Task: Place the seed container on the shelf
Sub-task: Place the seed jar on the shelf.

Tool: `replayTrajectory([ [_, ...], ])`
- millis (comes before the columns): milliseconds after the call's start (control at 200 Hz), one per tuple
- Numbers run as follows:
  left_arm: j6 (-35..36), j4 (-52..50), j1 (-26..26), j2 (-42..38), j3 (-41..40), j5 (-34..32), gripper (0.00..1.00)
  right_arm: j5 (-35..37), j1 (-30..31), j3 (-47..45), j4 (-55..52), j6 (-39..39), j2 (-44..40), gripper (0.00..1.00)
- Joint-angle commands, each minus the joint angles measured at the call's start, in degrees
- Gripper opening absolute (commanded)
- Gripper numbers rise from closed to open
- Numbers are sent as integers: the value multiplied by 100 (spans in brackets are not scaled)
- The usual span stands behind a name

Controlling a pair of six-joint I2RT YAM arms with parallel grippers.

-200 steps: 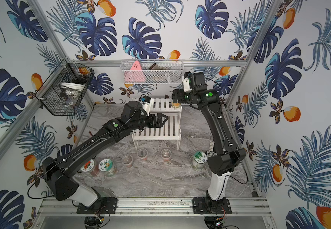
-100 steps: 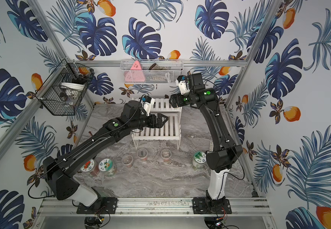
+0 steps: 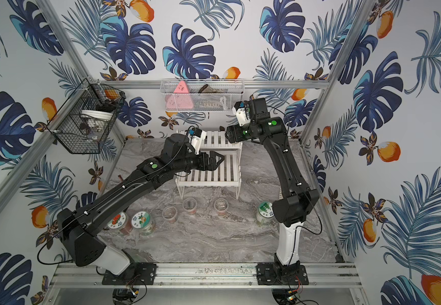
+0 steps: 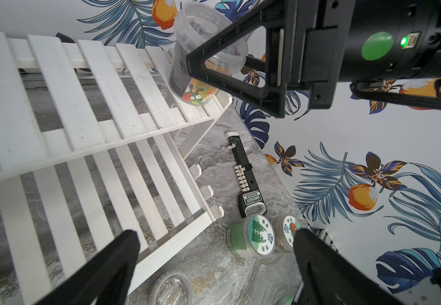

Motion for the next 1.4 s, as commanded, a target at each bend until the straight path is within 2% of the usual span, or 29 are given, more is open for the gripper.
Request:
replayTrajectory([
  [0,-23,210,17,-1,100,-32,99,-41,4,48,211,91,34,83],
  [320,-52,314,24,18,151,-160,99,117,45,-50,355,338,-22,74],
  [480,-119,294,24,3,131,-219,99,759,278,-198,503,621,-149,74],
  [660,-174,205,33,-66,79,-361,99,1581,419,-369,653,1584,-343,73],
  [776,-220,173,67,-133,30,-476,99,2013,604,-807,975,1775,-591,73],
  [1026,-306,240,112,-215,-80,-493,99,1963,764,-879,1037,1877,-502,73],
  [1396,-338,284,129,-224,-131,-407,99,2407,765,-1102,1265,1915,-475,74],
])
